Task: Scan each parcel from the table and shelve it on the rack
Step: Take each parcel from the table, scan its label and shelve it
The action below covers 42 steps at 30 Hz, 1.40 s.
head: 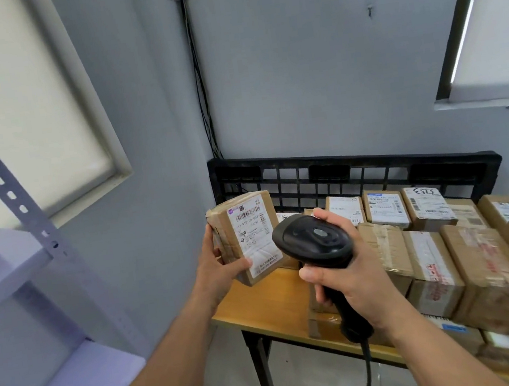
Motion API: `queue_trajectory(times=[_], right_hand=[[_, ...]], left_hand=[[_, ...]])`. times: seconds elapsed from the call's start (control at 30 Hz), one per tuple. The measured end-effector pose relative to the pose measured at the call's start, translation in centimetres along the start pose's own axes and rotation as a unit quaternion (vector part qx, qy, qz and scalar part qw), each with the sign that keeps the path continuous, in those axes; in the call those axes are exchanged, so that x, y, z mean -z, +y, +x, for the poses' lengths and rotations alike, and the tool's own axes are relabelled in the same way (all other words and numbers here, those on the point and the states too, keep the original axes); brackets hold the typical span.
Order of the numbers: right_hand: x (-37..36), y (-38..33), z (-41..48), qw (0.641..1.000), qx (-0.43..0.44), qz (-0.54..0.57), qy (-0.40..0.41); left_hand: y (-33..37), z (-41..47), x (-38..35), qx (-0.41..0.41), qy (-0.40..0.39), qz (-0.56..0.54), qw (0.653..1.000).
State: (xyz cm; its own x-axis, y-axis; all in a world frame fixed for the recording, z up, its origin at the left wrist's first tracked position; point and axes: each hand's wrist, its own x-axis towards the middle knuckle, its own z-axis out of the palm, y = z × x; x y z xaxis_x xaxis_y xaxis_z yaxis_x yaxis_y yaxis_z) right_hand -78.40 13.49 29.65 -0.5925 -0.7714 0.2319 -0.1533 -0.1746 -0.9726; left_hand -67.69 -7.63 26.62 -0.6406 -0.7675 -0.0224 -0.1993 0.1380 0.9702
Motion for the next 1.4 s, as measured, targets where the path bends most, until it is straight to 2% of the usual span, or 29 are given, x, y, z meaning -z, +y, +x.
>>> queue_trajectory(times=[0.2, 0.47, 0.7, 1.03, 1.2, 1.4], right_hand=[[0.1, -0.8, 0.4, 0.998, 0.049, -0.004, -0.026], [-3.1, -2.2, 1.9, 0.992, 0.052, 0.048, -0.102], [-9.6, -4.1, 3.4, 0.978, 0.068, 0.078, -0.180], [-20.8, -5.6, 5.0, 0.960, 0.062, 0.090, -0.256], [-25.4, -5.8, 5.7, 0.959, 0.049, 0.096, -0.263], [-29.7, -5.6, 6.9, 0.961, 0.037, 0.098, -0.257]], left_hand=[[1.8, -2.5, 1.9, -0.025, 0.075, 0.013, 0.997], [5.7, -6.6, 7.9, -0.082, 0.222, 0.013, 0.972], [8.6, -10.3, 15.7, -0.126, 0.342, 0.001, 0.931], [9.6, -14.5, 30.1, -0.093, 0.480, 0.005, 0.872], [9.9, -14.3, 36.3, -0.080, 0.503, -0.011, 0.861], [9.9, -11.9, 41.9, -0.052, 0.489, 0.003, 0.871]])
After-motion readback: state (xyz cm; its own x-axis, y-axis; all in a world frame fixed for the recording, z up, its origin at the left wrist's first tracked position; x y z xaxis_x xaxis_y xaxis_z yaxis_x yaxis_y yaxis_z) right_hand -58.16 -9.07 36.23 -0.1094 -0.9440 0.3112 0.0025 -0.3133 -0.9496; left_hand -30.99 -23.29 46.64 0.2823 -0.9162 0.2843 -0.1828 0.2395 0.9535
